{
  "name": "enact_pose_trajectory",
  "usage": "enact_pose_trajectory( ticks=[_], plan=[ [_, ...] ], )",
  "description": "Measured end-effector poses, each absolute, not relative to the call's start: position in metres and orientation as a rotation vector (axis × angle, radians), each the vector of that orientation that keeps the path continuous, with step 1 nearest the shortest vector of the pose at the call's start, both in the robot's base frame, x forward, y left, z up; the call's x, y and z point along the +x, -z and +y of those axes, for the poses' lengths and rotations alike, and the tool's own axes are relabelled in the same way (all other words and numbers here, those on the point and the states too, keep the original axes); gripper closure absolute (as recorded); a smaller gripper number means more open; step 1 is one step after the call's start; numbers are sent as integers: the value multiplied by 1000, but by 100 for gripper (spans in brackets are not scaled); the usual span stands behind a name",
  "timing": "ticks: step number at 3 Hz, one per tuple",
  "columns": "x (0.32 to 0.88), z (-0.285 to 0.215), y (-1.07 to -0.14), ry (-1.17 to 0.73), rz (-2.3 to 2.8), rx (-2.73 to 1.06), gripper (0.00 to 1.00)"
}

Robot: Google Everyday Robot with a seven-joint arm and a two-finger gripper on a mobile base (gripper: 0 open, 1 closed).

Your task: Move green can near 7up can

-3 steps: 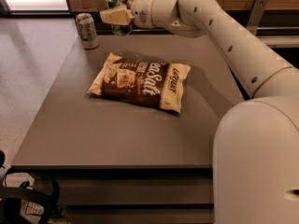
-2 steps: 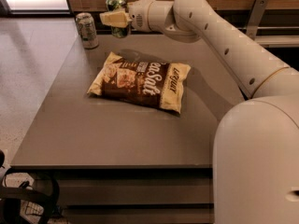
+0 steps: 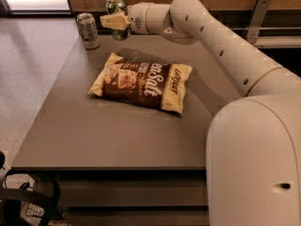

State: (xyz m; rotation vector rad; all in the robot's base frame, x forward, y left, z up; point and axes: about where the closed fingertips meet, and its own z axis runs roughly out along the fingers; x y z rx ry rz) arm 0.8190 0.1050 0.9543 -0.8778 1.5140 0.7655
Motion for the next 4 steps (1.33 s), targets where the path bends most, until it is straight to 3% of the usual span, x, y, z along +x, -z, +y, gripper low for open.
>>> enact_pose_trajectory(
  ticks=[4],
  plan=[
    [863,147,-866,-812,1478,-784,100]
  ],
)
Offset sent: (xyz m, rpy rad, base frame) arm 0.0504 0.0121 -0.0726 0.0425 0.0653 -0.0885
